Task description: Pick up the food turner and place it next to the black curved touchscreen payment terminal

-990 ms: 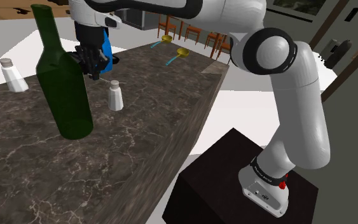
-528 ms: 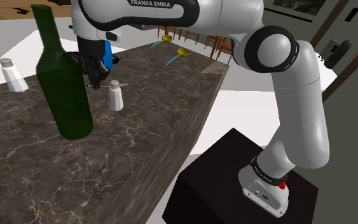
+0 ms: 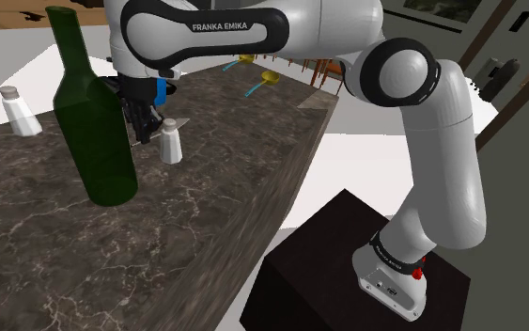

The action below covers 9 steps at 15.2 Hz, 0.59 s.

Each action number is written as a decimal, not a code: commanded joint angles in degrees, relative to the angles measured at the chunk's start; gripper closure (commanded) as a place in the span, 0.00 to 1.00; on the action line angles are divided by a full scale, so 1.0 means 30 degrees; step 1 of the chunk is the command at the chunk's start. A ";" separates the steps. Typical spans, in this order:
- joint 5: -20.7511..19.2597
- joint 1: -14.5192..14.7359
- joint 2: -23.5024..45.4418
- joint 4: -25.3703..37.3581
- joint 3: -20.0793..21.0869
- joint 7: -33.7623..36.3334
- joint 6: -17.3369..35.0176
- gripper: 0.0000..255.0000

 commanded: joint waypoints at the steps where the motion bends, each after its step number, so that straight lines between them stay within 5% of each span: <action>1: -0.0004 -0.0010 -0.0007 -0.0104 0.0000 0.0013 0.0106 1.00; 6: -0.0004 -0.0009 -0.0005 -0.0098 0.0000 0.0012 0.0102 1.00; 7: -0.0004 -0.0009 -0.0005 -0.0098 0.0000 0.0012 0.0102 0.00; 9: -0.0004 -0.0009 -0.0005 -0.0098 0.0000 0.0012 0.0103 0.00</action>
